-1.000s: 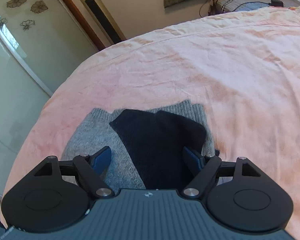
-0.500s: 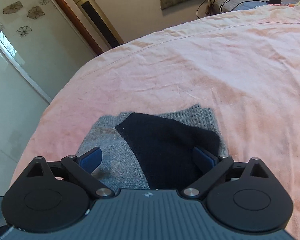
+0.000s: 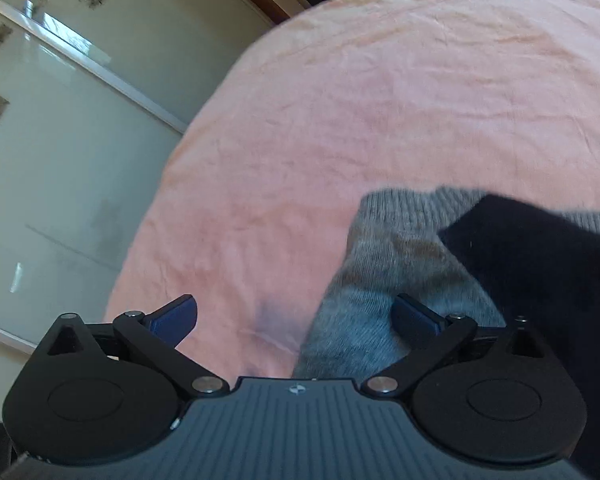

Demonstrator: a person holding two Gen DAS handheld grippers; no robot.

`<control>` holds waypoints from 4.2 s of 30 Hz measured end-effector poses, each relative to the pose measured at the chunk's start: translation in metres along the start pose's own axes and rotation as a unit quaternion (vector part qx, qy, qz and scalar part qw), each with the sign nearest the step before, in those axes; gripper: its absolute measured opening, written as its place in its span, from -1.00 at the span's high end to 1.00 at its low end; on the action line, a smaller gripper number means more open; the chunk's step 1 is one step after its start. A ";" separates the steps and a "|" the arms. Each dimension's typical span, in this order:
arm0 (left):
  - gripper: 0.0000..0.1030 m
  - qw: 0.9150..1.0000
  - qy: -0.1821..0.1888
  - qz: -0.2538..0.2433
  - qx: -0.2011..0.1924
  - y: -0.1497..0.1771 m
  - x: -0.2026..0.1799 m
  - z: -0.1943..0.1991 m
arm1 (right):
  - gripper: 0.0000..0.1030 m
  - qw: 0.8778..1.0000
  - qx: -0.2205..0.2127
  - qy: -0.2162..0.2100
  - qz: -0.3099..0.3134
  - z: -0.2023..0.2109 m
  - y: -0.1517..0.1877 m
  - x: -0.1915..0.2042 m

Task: Fold small clothes

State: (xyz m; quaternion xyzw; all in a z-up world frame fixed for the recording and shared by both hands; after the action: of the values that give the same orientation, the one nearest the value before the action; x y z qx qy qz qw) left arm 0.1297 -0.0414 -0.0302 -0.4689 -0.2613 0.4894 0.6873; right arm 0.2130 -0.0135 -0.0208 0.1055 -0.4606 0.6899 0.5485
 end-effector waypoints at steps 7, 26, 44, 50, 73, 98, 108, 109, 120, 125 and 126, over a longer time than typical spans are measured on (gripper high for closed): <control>-0.79 1.000 0.006 0.006 -0.004 0.000 0.003 -0.001 | -0.95 0.999 -0.052 -0.008 -0.013 0.055 -0.001 0.000; -0.92 0.990 -0.002 0.136 -0.033 0.012 0.032 0.073 | -1.00 0.989 -0.134 0.047 0.044 0.157 0.048 -0.024; 0.72 0.952 0.071 0.280 0.104 0.071 0.034 0.079 | 0.55 0.991 -0.051 0.082 0.095 0.196 0.162 -0.063; 0.51 0.974 0.064 0.206 0.075 0.057 0.023 0.111 | -0.40 0.989 -0.104 0.084 0.058 0.218 0.123 -0.066; -0.41 0.937 0.053 0.343 0.046 0.073 0.051 0.103 | -0.77 0.997 -0.065 0.038 -0.035 0.202 0.100 -0.087; -1.00 0.995 -0.054 0.071 -0.037 0.041 -0.012 0.137 | -1.00 0.978 -0.148 0.140 0.044 0.250 0.180 -0.046; -1.00 0.987 -0.145 0.057 0.027 0.090 -0.027 0.118 | -1.00 0.917 -0.157 0.330 0.157 0.221 0.236 -0.036; -1.00 0.987 -0.146 0.059 0.025 0.090 -0.027 0.118 | -1.00 0.914 -0.167 0.338 0.149 0.219 0.235 -0.036; -1.00 0.986 -0.158 0.051 0.028 0.088 -0.033 0.107 | -1.00 0.895 -0.224 0.359 0.144 0.214 0.241 -0.031; -1.00 0.986 -0.156 0.052 0.026 0.088 -0.034 0.108 | -1.00 0.894 -0.226 0.360 0.143 0.213 0.241 -0.031; -1.00 0.986 -0.156 0.053 0.025 0.088 -0.034 0.108 | -1.00 0.894 -0.226 0.360 0.143 0.213 0.241 -0.031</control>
State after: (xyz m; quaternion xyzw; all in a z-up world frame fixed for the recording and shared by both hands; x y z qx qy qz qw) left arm -0.0094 -0.0236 -0.0606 -0.3825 -0.3280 0.5986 0.6227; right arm -0.0580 -0.1877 -0.0483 -0.3440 -0.3852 0.6291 0.5810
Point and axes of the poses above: each gripper's, at about its wrist camera, not at the fingertips, and z roughly against the way its jaws point, x to its left, y to its underside, the point moved 7 cm from there along -z, roughly the way its jaws point, and after that the axes turned 11 degrees about -x, right-handed, at the moved point
